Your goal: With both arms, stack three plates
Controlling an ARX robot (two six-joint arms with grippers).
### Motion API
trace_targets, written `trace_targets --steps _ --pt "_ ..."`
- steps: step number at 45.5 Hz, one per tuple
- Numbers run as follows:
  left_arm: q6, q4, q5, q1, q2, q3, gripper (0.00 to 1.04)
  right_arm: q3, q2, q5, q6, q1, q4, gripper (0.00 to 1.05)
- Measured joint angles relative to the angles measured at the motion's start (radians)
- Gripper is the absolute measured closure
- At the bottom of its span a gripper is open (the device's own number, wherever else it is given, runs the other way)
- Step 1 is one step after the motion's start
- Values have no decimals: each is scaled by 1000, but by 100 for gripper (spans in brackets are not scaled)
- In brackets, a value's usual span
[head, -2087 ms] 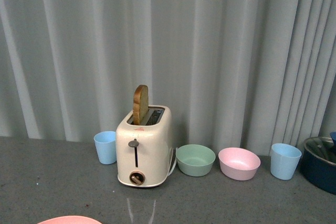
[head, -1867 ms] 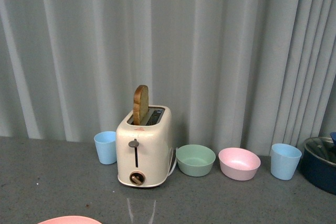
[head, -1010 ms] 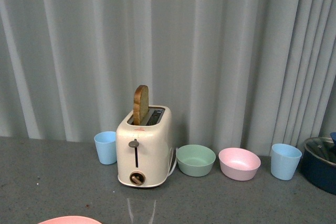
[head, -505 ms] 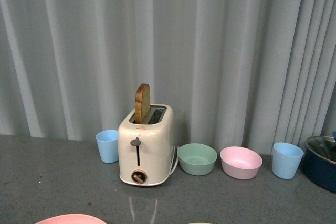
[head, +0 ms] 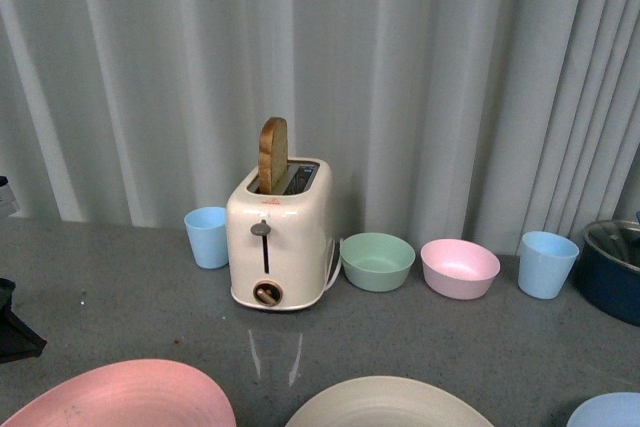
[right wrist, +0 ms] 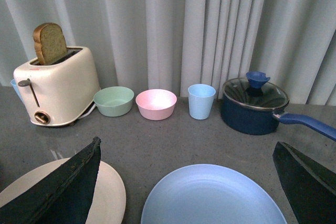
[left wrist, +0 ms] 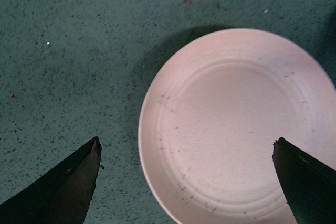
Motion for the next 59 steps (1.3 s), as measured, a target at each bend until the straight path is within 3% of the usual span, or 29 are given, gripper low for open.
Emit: trace_targets --steps 25,59 --pt "130 43 -79 39 217 20 7 0 0 0 0 0 0 7" --pt "123 122 -134 -26 313 -4 7 0 0 0 0 0 0 7"
